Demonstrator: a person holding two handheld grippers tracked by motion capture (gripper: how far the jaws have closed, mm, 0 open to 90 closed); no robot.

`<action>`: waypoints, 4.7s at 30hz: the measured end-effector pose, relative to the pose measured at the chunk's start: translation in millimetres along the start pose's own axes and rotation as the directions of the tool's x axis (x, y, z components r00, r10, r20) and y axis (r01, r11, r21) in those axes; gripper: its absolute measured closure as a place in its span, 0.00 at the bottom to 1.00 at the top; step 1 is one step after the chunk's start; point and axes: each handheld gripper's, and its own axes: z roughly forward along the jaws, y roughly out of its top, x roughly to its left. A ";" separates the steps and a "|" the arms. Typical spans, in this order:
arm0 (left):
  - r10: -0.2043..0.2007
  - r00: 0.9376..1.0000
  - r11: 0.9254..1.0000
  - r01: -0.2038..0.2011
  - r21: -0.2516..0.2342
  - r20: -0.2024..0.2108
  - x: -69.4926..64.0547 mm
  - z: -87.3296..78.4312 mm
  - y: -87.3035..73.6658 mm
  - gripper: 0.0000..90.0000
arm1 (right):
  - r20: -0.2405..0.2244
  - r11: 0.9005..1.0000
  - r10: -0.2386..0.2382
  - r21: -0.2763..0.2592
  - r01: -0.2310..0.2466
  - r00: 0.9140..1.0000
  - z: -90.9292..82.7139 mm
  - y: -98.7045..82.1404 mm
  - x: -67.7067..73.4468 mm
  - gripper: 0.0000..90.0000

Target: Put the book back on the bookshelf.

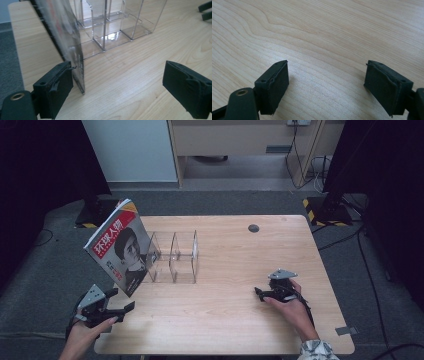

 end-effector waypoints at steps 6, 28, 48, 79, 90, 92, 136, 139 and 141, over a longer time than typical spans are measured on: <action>0.025 0.999 1.000 -0.025 0.010 0.031 -9.8 7.0 4.6 0.10 | -0.001 1.000 0.001 0.001 -0.001 1.000 0.0 0.0 0.0 0.22; 0.050 0.994 0.997 -0.055 0.046 0.101 -32.1 54.5 29.7 0.06 | -0.002 1.000 0.001 0.003 -0.001 1.000 -0.4 -0.1 0.3 0.22; 0.033 0.994 0.998 -0.038 0.044 0.105 -34.9 73.4 44.0 0.06 | -0.005 1.000 -0.002 0.003 0.002 1.000 -0.4 -0.1 0.3 0.21; 0.051 0.983 0.994 -0.067 0.082 0.176 -72.3 118.6 74.9 0.06 | -0.010 1.000 -0.003 0.003 0.003 1.000 -1.0 -0.7 1.5 0.21; 0.082 0.971 0.991 -0.104 0.088 0.224 -95.1 134.5 82.4 0.06 | -0.011 1.000 -0.005 0.001 0.005 1.000 -1.2 -1.0 2.6 0.21; 0.082 0.970 0.991 -0.103 0.085 0.229 -98.3 137.0 83.9 0.06 | -0.012 1.000 -0.005 0.000 0.005 1.000 -1.2 -1.1 2.7 0.21; 0.150 0.939 0.966 -0.206 0.155 0.308 -160.7 202.1 78.0 0.07 | -0.017 1.000 -0.012 0.005 0.012 1.000 -1.9 -1.7 4.0 0.20; 0.155 0.939 0.964 -0.211 0.160 0.306 -165.8 207.9 77.7 0.07 | -0.019 1.000 -0.012 0.006 0.012 1.000 -2.0 -1.7 4.0 0.20; 0.159 0.939 0.962 -0.217 0.166 0.306 -169.3 212.8 76.9 0.07 | -0.017 1.000 -0.012 0.005 0.012 1.000 -1.9 -1.7 4.1 0.20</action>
